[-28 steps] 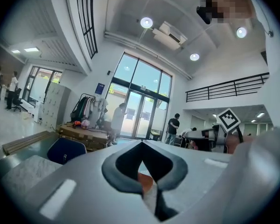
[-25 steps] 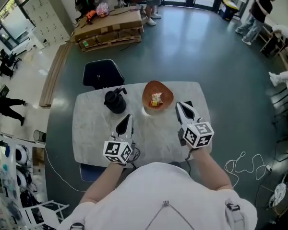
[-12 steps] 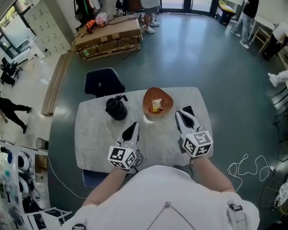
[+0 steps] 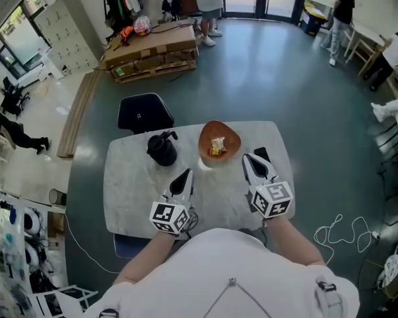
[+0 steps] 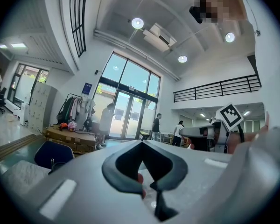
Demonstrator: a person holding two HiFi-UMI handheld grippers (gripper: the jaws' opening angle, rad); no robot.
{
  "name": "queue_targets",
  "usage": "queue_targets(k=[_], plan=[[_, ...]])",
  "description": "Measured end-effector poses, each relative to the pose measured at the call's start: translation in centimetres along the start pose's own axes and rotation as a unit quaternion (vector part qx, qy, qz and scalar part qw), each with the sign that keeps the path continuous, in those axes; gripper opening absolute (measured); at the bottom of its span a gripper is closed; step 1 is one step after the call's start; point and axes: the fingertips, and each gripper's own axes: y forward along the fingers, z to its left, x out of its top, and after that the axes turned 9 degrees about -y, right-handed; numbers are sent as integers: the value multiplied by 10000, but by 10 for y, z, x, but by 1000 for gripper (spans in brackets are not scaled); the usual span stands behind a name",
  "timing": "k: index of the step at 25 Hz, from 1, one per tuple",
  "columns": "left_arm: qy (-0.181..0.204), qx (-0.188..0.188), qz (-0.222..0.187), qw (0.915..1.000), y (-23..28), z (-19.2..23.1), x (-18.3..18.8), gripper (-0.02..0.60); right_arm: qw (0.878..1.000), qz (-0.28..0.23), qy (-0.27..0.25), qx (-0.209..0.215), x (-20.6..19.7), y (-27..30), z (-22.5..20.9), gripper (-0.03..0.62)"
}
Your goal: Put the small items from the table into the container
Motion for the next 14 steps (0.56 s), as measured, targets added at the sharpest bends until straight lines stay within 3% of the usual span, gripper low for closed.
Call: queue_targets(k=[14], plan=[[-107, 33, 47, 9999, 3, 9, -2, 5, 9997, 207, -58, -143, -11, 8, -6, 26]])
